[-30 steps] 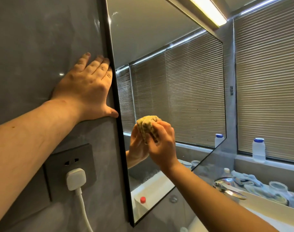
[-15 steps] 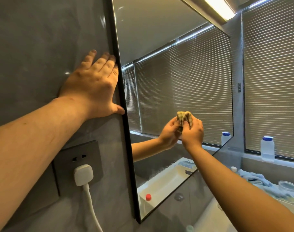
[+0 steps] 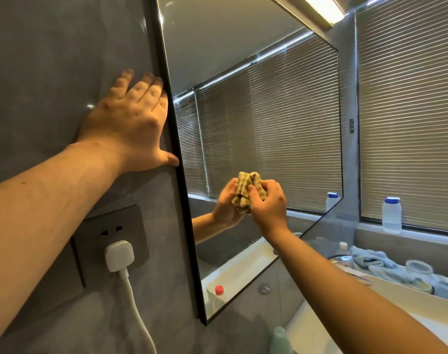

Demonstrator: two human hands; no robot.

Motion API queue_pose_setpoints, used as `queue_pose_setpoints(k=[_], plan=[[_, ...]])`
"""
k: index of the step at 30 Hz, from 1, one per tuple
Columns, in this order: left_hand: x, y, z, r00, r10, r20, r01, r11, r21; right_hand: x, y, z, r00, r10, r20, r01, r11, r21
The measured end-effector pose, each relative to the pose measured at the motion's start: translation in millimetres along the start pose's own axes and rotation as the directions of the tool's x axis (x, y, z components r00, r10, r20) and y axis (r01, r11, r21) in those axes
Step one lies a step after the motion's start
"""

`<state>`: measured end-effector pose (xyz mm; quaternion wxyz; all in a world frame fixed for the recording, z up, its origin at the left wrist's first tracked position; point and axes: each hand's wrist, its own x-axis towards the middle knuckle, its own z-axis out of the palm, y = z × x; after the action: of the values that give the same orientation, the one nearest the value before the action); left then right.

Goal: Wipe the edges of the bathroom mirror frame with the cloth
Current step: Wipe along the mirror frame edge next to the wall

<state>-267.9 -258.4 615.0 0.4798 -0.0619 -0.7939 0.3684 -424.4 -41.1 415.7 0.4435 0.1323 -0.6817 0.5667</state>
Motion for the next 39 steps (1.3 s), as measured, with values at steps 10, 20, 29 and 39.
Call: queue_pose_setpoints(k=[10, 20, 29, 39], plan=[[-3, 1, 1, 1.0, -0.011, -0.005, 0.011, 1.0, -0.018, -45, 72, -15, 0.927, 0.37, -0.055, -0.374, 0.915, -0.151], [-4, 2, 1, 1.0, -0.016, 0.007, 0.016, 1.0, -0.006, -42, 4, 4, 0.991, 0.129, -0.018, -0.129, 0.991, -0.022], [-5, 1, -2, 1.0, -0.017, 0.025, 0.017, 1.0, 0.002, -67, -47, 19, 0.698, -0.703, 0.137, 0.685, 0.711, 0.157], [-5, 2, -4, 0.999, -0.02, 0.028, 0.02, 1.0, -0.007, -52, -40, 13, 0.382, -0.879, 0.284, 0.914, 0.404, 0.021]])
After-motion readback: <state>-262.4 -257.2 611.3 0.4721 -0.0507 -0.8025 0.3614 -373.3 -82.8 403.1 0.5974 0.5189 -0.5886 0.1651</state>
